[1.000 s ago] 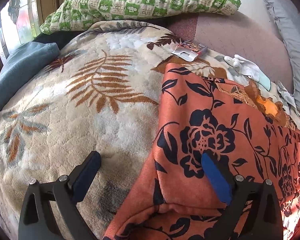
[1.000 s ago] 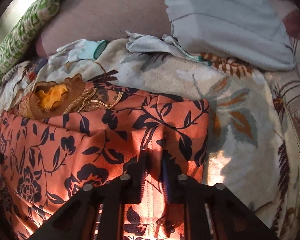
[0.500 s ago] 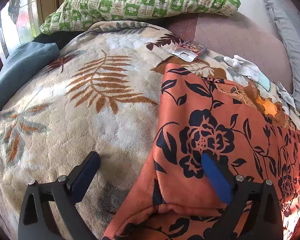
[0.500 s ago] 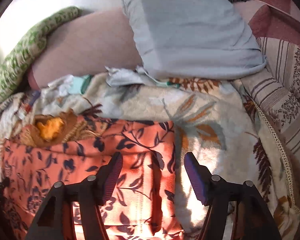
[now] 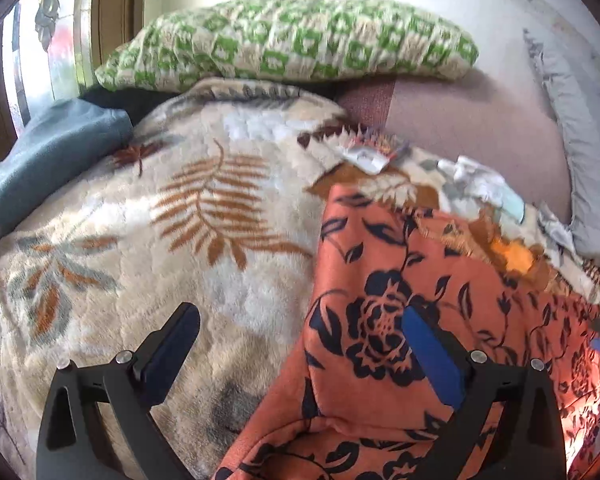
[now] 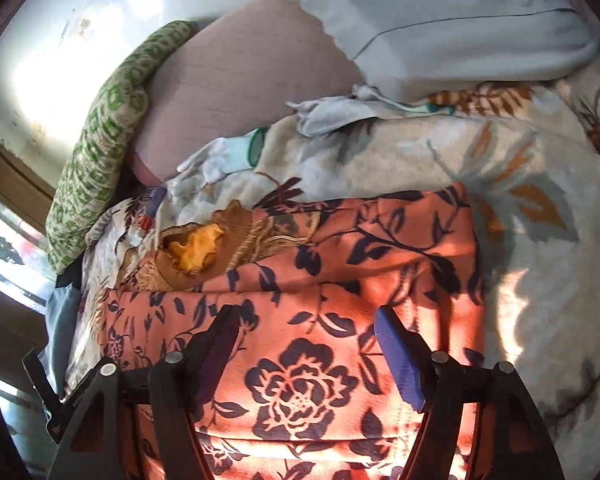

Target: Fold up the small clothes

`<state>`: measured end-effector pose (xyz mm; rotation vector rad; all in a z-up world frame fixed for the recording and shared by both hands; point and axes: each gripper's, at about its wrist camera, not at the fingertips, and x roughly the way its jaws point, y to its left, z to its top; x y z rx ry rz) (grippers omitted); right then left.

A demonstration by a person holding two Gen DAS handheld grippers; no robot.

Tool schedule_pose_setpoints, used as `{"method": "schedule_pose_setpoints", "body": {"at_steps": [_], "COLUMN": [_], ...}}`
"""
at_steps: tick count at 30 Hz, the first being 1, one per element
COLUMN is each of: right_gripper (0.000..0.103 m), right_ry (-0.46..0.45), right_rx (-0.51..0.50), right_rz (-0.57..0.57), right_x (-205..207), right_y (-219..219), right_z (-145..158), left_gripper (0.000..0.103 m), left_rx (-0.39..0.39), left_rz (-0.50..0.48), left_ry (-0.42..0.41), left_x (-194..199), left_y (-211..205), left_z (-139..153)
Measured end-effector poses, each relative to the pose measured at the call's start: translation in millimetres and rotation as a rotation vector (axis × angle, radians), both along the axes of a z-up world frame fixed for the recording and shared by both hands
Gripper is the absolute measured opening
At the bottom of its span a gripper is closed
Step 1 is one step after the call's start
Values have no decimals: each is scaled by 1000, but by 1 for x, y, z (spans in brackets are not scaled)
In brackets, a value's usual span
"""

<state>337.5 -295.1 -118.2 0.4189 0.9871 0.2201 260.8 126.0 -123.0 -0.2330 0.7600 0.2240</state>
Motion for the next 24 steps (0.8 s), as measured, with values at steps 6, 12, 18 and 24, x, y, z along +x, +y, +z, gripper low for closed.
{"method": "schedule_pose_setpoints", "body": {"at_steps": [6, 12, 18, 24], "right_gripper": [77, 77, 83, 83], "right_ry": [32, -111, -112, 62], "right_rx": [-65, -88, -67, 104], "right_rz": [-58, -19, 92, 44], "right_x": [-2, -107, -246, -343], "right_y": [0, -30, -64, -99], "right_z": [-7, 65, 79, 15], "left_gripper": [101, 101, 101, 101], "left_rx": [3, 3, 25, -76], "left_rz": [-65, -95, -24, 95], "left_ry": [204, 12, -117, -100], "left_x": [16, -65, -216, -322], "left_y": [5, 13, 27, 25], "left_z": [-41, 37, 89, 76]}}
